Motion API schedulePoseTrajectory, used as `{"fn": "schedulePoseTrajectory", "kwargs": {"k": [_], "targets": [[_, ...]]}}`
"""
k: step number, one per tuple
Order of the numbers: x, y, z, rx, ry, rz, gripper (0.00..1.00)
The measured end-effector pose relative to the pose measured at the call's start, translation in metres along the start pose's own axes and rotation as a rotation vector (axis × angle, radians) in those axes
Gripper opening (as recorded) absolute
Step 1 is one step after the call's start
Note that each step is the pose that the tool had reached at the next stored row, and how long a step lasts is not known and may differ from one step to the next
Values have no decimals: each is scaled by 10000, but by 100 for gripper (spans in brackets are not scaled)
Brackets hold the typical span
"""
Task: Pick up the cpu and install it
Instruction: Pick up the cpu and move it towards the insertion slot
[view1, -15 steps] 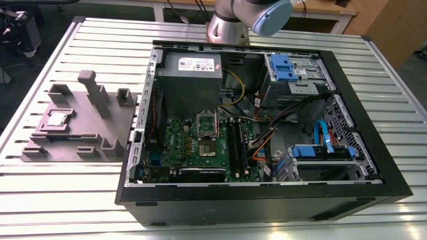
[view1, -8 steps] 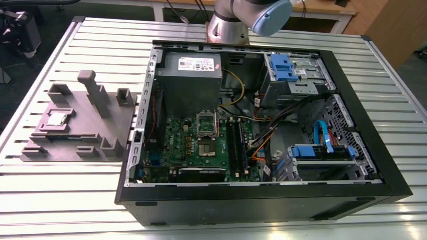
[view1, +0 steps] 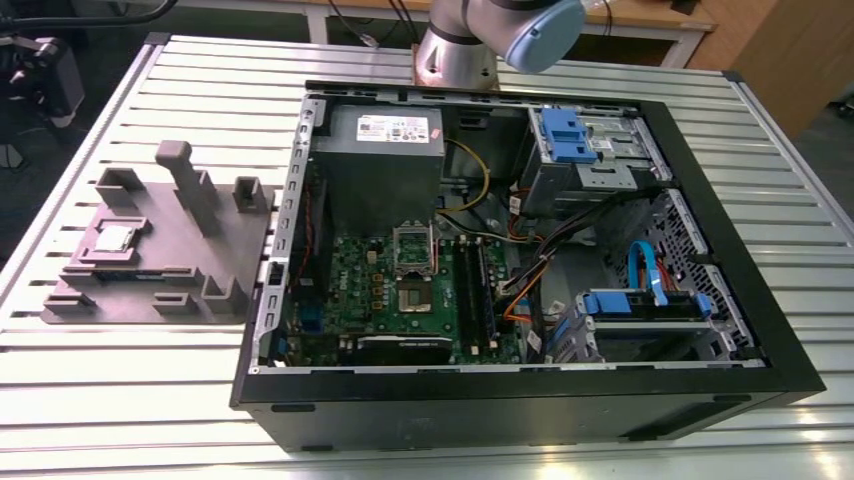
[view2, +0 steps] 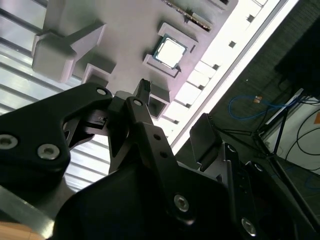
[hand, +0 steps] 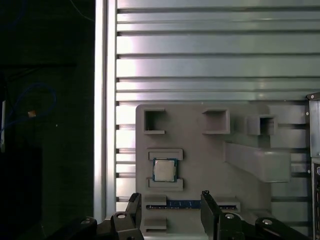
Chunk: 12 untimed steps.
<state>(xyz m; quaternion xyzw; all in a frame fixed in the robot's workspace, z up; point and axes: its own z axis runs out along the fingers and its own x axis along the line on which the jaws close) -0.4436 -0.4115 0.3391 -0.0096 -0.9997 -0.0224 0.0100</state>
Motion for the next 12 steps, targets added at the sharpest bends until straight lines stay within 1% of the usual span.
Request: {"fn": "schedulePoseTrajectory", "kwargs": {"k": [5, 6, 9, 10, 11, 12], "targets": [[0, -34, 35, 6, 15, -237, 59], [-2, -46, 58, 8, 21, -343, 59], [-2, -46, 61, 1, 20, -345, 59], [-2, -47, 73, -3, 20, -345, 59], [-3, -48, 100, -4, 20, -344, 59], [-3, -48, 101, -3, 20, -344, 59]]}}
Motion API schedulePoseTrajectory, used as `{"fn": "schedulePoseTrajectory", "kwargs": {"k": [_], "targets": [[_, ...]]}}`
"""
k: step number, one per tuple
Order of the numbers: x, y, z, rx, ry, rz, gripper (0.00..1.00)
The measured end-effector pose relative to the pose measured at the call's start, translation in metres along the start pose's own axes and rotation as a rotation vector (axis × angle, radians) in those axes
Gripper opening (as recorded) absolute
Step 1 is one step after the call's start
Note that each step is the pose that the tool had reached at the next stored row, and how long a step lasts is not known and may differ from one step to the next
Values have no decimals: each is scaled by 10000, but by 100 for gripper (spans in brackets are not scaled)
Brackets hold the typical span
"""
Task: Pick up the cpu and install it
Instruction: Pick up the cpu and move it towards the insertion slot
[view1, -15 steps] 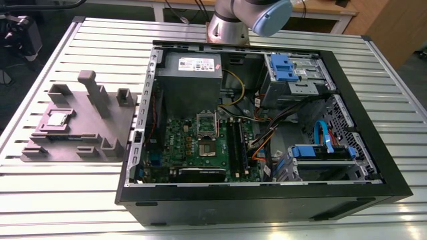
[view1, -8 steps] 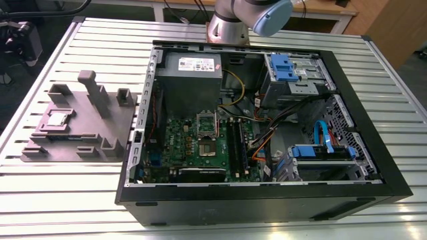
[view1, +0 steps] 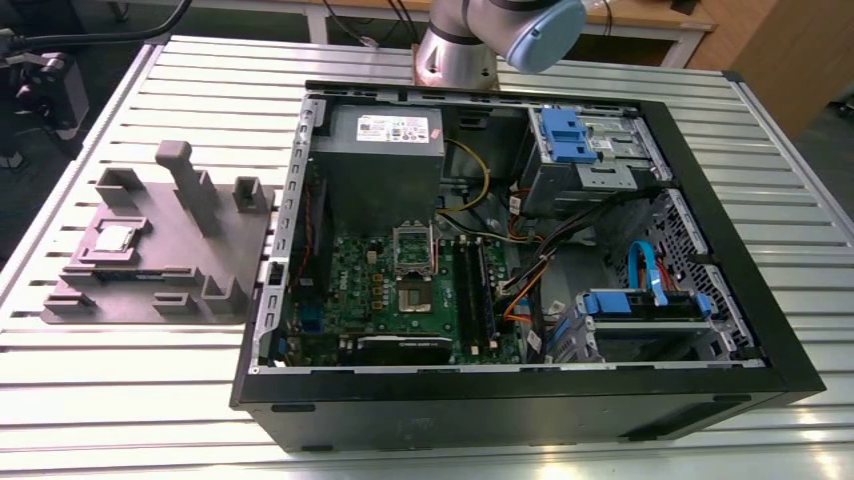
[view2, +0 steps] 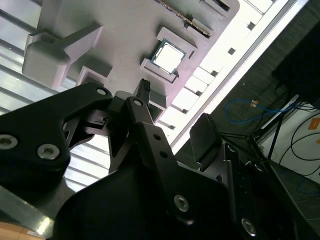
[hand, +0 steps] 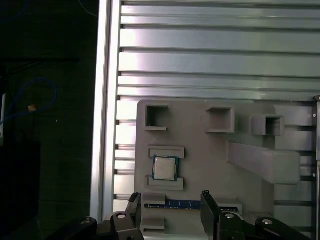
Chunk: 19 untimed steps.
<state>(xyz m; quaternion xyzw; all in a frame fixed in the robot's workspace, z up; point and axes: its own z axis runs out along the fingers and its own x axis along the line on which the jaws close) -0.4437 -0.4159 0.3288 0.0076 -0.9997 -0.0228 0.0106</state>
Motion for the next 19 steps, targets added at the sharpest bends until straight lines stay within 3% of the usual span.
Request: {"fn": "schedulePoseTrajectory", "kwargs": {"k": [19], "targets": [[-1, -3, 55, 0, 1, 0, 59]]}}
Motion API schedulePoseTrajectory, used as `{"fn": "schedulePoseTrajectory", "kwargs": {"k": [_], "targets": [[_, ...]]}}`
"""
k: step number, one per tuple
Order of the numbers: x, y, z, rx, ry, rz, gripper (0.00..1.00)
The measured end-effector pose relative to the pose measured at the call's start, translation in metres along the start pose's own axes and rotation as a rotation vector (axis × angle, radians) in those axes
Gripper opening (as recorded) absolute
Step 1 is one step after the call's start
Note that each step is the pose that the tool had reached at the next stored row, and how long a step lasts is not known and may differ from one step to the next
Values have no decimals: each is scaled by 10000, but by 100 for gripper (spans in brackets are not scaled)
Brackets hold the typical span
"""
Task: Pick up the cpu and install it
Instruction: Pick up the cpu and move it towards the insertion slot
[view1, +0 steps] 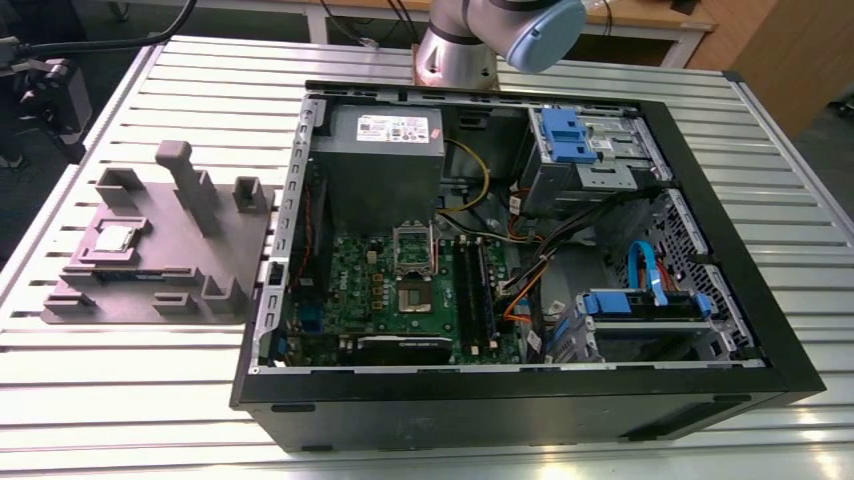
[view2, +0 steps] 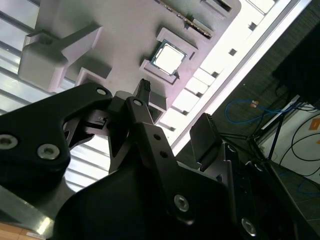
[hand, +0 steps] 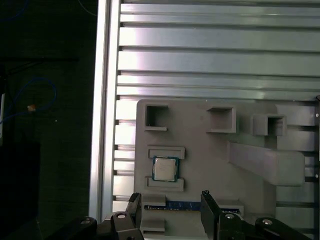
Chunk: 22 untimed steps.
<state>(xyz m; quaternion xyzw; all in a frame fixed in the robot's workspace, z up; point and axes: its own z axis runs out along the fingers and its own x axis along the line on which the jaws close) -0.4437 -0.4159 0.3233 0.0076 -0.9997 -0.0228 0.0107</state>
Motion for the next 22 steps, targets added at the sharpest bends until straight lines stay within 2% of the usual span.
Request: {"fn": "schedulePoseTrajectory", "kwargs": {"k": [22], "targets": [[-1, -6, 39, -11, -1, -1, 59]]}}
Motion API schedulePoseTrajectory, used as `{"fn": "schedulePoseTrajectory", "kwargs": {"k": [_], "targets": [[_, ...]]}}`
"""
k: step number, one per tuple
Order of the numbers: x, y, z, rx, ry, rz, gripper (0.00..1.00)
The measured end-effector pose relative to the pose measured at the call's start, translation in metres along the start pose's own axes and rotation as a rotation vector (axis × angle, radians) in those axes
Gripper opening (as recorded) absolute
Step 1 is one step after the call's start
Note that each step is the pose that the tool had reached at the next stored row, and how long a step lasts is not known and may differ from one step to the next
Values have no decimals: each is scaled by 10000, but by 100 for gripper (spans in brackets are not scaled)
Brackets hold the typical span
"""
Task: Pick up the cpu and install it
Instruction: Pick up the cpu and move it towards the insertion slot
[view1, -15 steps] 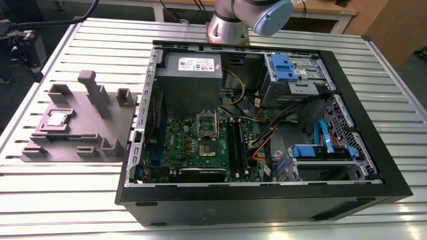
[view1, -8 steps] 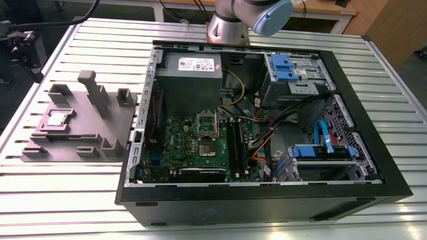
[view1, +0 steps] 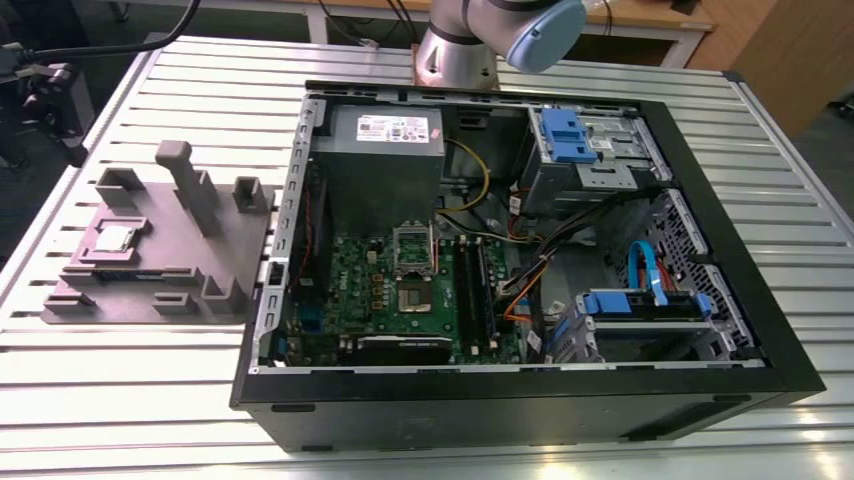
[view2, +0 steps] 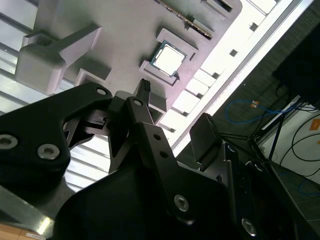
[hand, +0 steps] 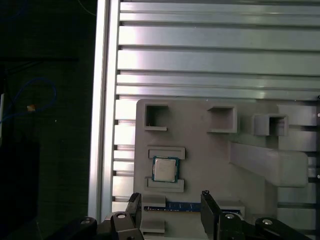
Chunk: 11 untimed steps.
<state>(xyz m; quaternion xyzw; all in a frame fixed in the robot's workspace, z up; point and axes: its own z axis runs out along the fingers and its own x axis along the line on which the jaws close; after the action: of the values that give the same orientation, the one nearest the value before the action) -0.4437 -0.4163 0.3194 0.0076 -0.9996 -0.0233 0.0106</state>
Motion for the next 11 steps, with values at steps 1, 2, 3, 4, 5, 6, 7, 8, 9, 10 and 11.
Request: {"fn": "schedulePoseTrajectory", "kwargs": {"k": [1, 2, 3, 4, 5, 6, 7, 8, 9, 10, 11], "targets": [[0, 0, 1, 1, 0, 1, 59], [0, -1, 25, -1, 0, 0, 59], [-1, -4, 42, -10, 0, 0, 59], [-1, -4, 42, -10, 0, 0, 59], [-1, -5, 44, -10, 0, 0, 59], [-1, -5, 46, -11, 0, 0, 59], [-2, -5, 49, -12, 0, 0, 59], [-2, -5, 51, -12, 2, 0, 59], [-2, -6, 53, -14, 3, 0, 59], [-2, -7, 56, -17, 4, -1, 59], [-2, -8, 59, -20, 4, -1, 59]]}}
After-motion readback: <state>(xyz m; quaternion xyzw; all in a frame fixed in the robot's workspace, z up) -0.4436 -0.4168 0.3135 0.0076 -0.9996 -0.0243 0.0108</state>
